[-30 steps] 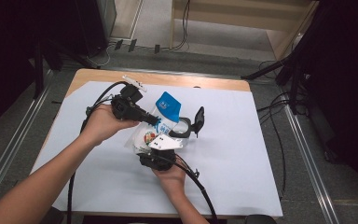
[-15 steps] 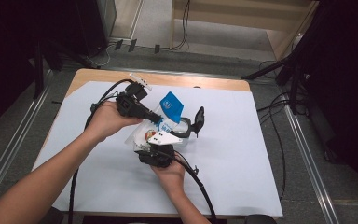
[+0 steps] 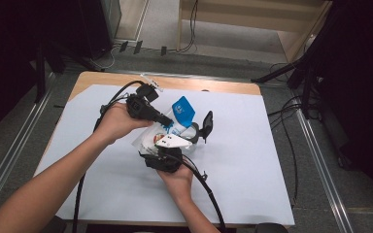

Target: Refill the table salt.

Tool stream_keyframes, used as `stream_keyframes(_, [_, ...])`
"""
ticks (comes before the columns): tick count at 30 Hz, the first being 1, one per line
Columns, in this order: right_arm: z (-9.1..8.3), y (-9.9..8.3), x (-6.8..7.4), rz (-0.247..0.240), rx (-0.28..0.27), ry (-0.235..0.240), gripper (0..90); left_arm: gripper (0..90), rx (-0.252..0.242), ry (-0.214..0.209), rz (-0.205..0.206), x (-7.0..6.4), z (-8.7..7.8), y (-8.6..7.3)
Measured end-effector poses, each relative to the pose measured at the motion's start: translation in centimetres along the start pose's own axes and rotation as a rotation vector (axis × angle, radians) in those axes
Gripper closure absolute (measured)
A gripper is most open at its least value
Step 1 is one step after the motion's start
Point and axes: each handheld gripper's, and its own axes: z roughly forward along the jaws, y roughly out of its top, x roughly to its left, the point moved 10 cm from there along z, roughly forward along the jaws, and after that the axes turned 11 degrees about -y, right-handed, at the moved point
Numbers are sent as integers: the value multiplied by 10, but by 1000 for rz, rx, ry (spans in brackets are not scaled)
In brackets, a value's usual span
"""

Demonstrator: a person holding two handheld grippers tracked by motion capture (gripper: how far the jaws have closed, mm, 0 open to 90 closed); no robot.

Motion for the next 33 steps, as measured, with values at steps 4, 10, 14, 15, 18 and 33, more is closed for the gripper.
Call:
stream_keyframes(4, [1,0,-1,1,-2,-6,483,890,-2,-5,-7,0,-1,2])
stream_keyframes(10, [1,4,-2,63,-19,-9,507,868,-16,-12,-5,0,2,6])
stream_keyframes(14, [1,4,-3,58,-21,-18,509,821,-5,0,16,-1,0,4])
stream_keyframes(15, [1,3,-3,56,-17,-23,509,813,-5,5,20,-2,-1,3])
stream_keyframes(18, [0,3,-4,48,-26,-30,509,813,-10,8,21,-4,-5,1])
stream_keyframes(33, [-2,1,-3,13,-18,-41,509,818,-36,20,24,-7,-20,-6])
